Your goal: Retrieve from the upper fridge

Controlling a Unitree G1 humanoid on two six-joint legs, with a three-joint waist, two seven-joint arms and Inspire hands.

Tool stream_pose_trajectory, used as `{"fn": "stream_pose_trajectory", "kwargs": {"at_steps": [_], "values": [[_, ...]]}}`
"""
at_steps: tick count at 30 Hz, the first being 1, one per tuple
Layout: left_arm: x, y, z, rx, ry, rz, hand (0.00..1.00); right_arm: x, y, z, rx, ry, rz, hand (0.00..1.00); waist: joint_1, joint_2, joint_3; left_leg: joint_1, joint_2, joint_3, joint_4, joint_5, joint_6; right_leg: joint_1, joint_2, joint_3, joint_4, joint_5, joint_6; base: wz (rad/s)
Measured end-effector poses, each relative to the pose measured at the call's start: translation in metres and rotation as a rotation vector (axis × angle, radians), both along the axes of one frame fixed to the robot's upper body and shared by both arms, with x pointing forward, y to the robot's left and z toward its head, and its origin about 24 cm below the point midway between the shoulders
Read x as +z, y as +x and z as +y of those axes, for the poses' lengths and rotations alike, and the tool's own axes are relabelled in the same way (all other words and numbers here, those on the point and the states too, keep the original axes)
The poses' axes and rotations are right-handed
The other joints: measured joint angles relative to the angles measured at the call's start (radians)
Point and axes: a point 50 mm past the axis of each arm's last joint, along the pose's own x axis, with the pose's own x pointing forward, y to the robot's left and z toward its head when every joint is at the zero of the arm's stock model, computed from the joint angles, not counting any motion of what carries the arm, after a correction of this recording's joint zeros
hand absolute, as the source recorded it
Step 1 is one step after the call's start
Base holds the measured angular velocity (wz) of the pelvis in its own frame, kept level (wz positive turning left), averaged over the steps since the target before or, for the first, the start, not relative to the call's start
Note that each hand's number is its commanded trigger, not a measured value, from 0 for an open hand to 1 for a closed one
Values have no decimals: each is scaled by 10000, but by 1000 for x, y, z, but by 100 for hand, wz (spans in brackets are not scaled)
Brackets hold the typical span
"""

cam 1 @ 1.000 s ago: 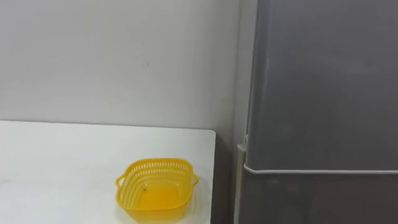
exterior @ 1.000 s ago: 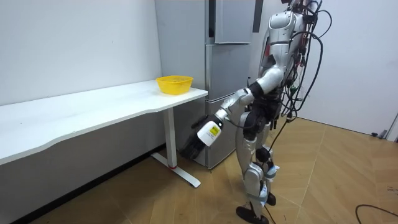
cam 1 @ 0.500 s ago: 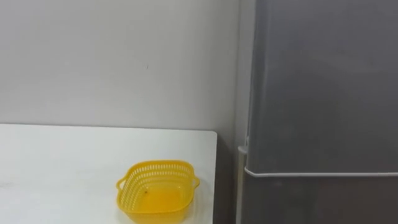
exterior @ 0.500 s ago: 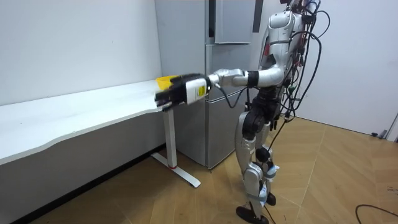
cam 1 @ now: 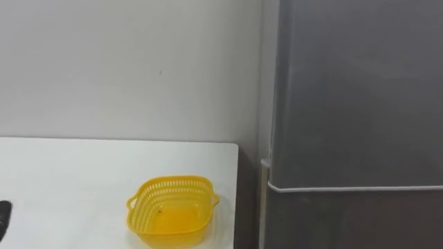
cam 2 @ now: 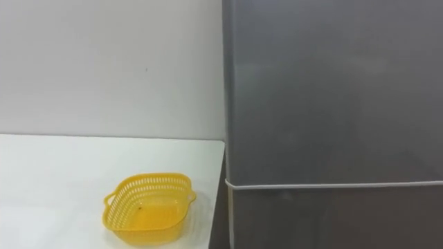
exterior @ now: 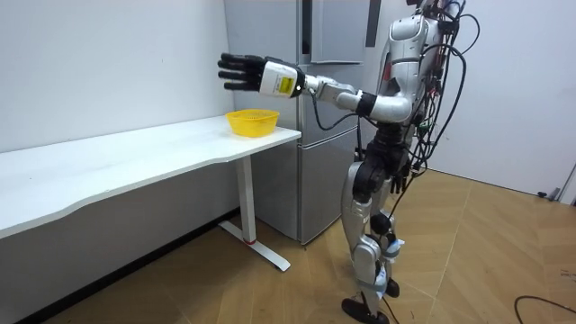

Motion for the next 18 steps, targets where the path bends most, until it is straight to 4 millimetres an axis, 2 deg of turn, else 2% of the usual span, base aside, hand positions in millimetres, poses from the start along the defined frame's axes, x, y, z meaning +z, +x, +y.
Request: {"fn": "stream_pose_trajectory", "kwargs": {"at_steps": [4, 5, 8, 15, 18], "values": [[9, 9, -20, -1918, 572, -302, 0, 0, 8, 0, 47, 51, -153, 0, -244, -4, -8, -104, 1, 46, 14, 0, 0, -77, -2, -6, -20, -1, 1, 0], [11, 11, -25, -2461, 721, -382, 0, 0, 8, 0, 46, 55, -144, 0, -291, 22, -45, -141, 3, 72, 21, 0, 0, -137, 0, 3, -11, 1, -3, 0], [14, 18, -37, -3851, 1118, -481, 0, -1, 9, 0, 35, 77, -68, 0, -448, 9, -21, -186, 6, 42, 69, 1, -1, -211, 9, 37, -8, 16, -18, -4], [16, 25, -59, -6145, 1653, -577, 0, -1, 8, 1, 171, 259, 222, 0, -949, 51, -35, -159, 20, 137, 60, 1, 0, -210, 85, 175, -18, 25, -31, -9], [20, 31, -68, -7003, 1854, -731, 0, -1, 5, 0, 292, 236, 397, 0, -992, 55, -35, -116, 49, 141, -13, 1, -1, -188, 104, 296, -1, 39, -52, -12]]}}
